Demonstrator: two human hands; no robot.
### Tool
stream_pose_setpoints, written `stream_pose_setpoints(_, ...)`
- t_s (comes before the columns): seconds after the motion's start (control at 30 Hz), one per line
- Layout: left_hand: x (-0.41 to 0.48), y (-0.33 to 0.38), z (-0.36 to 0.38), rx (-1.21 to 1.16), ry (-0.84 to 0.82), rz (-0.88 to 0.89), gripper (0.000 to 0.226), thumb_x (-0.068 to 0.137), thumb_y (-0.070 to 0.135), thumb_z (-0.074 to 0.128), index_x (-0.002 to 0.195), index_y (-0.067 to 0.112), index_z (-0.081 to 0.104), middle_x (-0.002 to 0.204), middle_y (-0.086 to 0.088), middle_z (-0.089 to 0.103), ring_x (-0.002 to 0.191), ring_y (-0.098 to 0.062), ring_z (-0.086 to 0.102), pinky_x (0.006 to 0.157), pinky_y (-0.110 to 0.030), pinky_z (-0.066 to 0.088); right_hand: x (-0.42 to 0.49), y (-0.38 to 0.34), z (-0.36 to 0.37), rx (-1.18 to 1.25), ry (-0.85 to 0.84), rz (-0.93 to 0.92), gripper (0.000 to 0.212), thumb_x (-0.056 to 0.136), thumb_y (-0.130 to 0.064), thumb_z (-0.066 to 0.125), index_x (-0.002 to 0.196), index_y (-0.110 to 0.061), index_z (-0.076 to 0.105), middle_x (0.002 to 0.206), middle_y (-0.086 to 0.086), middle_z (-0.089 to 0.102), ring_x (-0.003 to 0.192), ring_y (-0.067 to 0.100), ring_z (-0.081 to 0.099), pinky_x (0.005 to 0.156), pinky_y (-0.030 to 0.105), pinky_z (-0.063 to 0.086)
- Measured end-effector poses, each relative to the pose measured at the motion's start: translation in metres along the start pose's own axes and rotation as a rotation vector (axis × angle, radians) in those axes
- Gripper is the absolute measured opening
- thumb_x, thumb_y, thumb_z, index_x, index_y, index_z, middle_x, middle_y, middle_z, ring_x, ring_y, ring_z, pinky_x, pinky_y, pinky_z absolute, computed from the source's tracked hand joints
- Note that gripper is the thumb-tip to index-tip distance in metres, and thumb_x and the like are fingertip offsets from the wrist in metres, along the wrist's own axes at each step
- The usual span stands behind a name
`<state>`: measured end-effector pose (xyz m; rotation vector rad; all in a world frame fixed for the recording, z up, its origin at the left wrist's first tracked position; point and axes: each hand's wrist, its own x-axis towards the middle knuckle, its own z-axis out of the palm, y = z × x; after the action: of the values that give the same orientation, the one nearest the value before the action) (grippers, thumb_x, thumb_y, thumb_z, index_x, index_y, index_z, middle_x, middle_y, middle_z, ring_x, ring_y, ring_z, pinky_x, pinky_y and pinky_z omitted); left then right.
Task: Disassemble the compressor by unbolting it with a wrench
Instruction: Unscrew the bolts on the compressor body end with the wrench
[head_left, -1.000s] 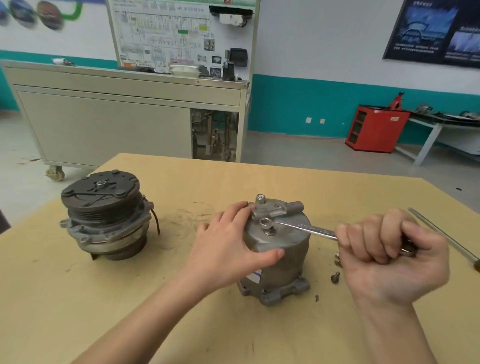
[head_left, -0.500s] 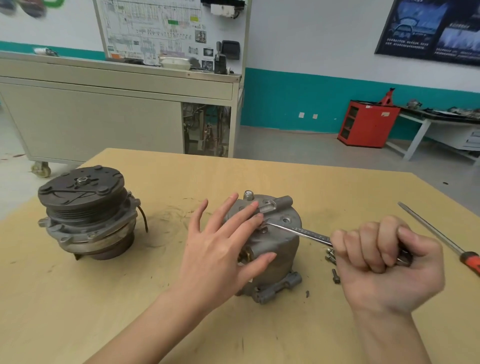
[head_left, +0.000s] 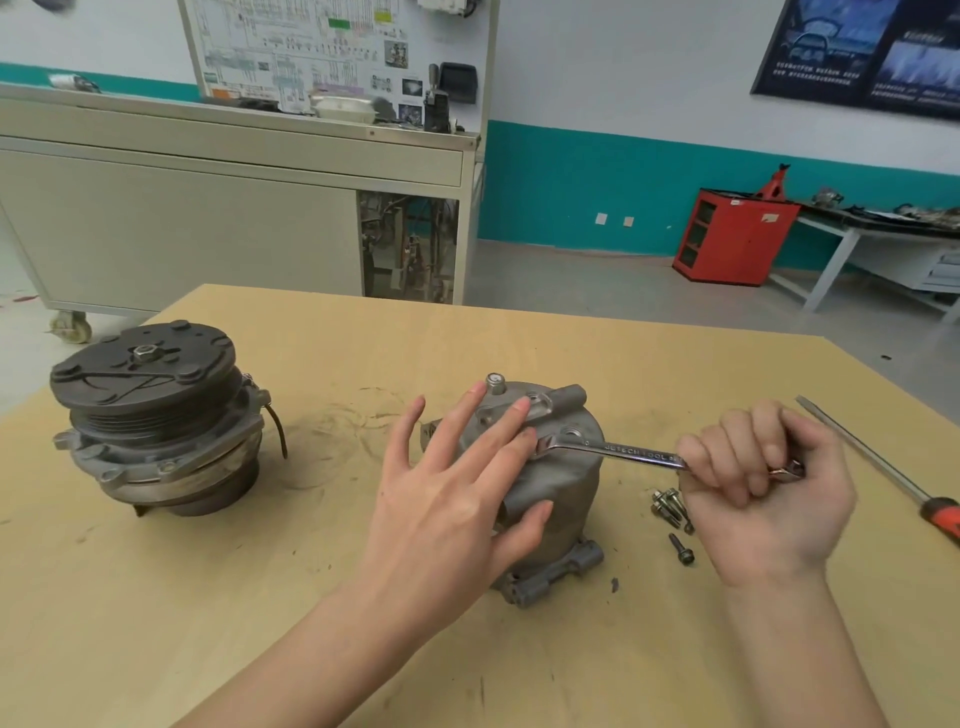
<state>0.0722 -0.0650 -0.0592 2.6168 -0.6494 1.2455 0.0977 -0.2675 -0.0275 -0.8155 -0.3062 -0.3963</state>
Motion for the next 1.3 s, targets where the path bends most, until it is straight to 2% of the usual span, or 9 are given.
stream_pose_setpoints(0.17, 0.002, 0.000, 0.001, -0.006, -0.001, 0.009, 0.041, 0.087, 0.043, 0.052, 0.105, 0.014, 0.074, 0.130, 0.001, 0.063, 0.130, -0.027, 0.052, 0.103, -0.057, 0.040, 0.004, -0.008, -0.007, -0.195, 0.324, -0.057, 0.041, 0.099, -0.031, 0.042, 0.060, -0.020, 0.047, 0.045, -0.004, 0.039, 0.040, 0.016, 0.046, 0.049, 0.026, 0.047)
stream_pose_setpoints(0.27, 0.002, 0.002, 0.001, -0.049, -0.021, -0.008, 0.042, 0.087, 0.043, 0.051, 0.106, 0.013, 0.074, 0.131, 0.000, 0.062, 0.129, -0.031, 0.052, 0.101, -0.059, 0.042, 0.012, -0.017, -0.008, -0.921, 0.255, -0.246, 0.033, 0.096, -0.028, 0.039, 0.068, -0.019, 0.052, 0.050, 0.002, 0.057, 0.043, 0.021, 0.057, 0.050, 0.031, 0.049)
stream_pose_setpoints(0.37, 0.003, 0.001, -0.002, -0.193, -0.118, -0.109, 0.047, 0.085, 0.050, 0.048, 0.113, 0.020, 0.070, 0.148, -0.003, 0.045, 0.132, -0.035, 0.048, 0.104, -0.059, 0.040, 0.021, -0.028, -0.017, -1.153, 0.146, -0.113, 0.040, 0.094, -0.027, 0.044, 0.058, -0.016, 0.058, 0.039, 0.000, 0.041, 0.032, 0.013, 0.037, 0.041, 0.026, 0.033)
stream_pose_setpoints(0.5, 0.012, -0.011, -0.011, -0.484, -0.377, -0.426, 0.091, 0.063, 0.084, 0.046, 0.144, 0.060, 0.012, 0.162, 0.019, -0.009, 0.139, -0.012, 0.031, 0.112, -0.044, 0.031, 0.020, -0.031, -0.020, -1.131, 0.062, 0.008, 0.037, 0.091, -0.022, 0.059, 0.056, -0.010, 0.055, 0.043, -0.001, 0.031, 0.039, 0.011, 0.026, 0.042, 0.021, 0.025)
stream_pose_setpoints(0.57, 0.019, -0.020, -0.009, -0.567, -0.474, -0.580, 0.119, 0.048, 0.087, 0.051, 0.148, 0.054, -0.004, 0.161, 0.021, 0.001, 0.141, -0.007, 0.027, 0.114, -0.037, 0.028, 0.015, -0.029, -0.022, -1.068, 0.064, -0.003, 0.036, 0.088, -0.018, 0.064, 0.056, -0.009, 0.052, 0.044, -0.005, 0.034, 0.040, 0.008, 0.026, 0.040, 0.015, 0.023)
stream_pose_setpoints(0.63, 0.023, -0.022, -0.005, -0.577, -0.526, -0.621, 0.125, 0.045, 0.083, 0.054, 0.152, 0.038, 0.008, 0.151, 0.018, 0.031, 0.137, -0.008, 0.033, 0.112, -0.033, 0.030, 0.016, -0.030, -0.020, -1.090, 0.043, -0.044, 0.034, 0.084, -0.022, 0.068, 0.059, -0.007, 0.050, 0.044, -0.008, 0.035, 0.043, 0.006, 0.027, 0.042, 0.014, 0.024)
stream_pose_setpoints(0.73, 0.023, -0.022, -0.003, -0.588, -0.504, -0.614, 0.120, 0.042, 0.080, 0.051, 0.149, 0.033, 0.024, 0.130, 0.023, 0.040, 0.130, -0.006, 0.037, 0.108, -0.029, 0.031, 0.041, -0.020, -0.018, -1.246, -0.028, -0.035, 0.033, 0.085, -0.026, 0.065, 0.063, -0.006, 0.050, 0.049, -0.008, 0.033, 0.046, 0.004, 0.028, 0.049, 0.024, 0.026)
stream_pose_setpoints(0.97, 0.019, -0.025, 0.000, -0.633, -0.506, -0.611, 0.123, 0.042, 0.080, 0.054, 0.150, 0.036, 0.017, 0.127, 0.028, 0.032, 0.129, 0.000, 0.032, 0.103, -0.024, 0.030, 0.140, 0.041, 0.039, -1.853, -0.539, 0.122, 0.028, 0.093, -0.030, 0.048, 0.067, -0.021, 0.047, 0.068, -0.002, 0.051, 0.067, 0.019, 0.048, 0.051, 0.027, 0.030)
stream_pose_setpoints(1.3, 0.022, -0.017, -0.002, -0.619, -0.480, -0.645, 0.115, 0.041, 0.078, 0.057, 0.143, 0.035, 0.026, 0.134, 0.022, 0.042, 0.128, -0.006, 0.039, 0.107, -0.035, 0.036, 0.122, 0.116, 0.148, -2.089, -1.072, -0.310, 0.027, 0.100, -0.029, 0.031, 0.097, -0.014, 0.053, 0.080, 0.002, 0.050, 0.077, 0.024, 0.049, 0.065, 0.035, 0.034)
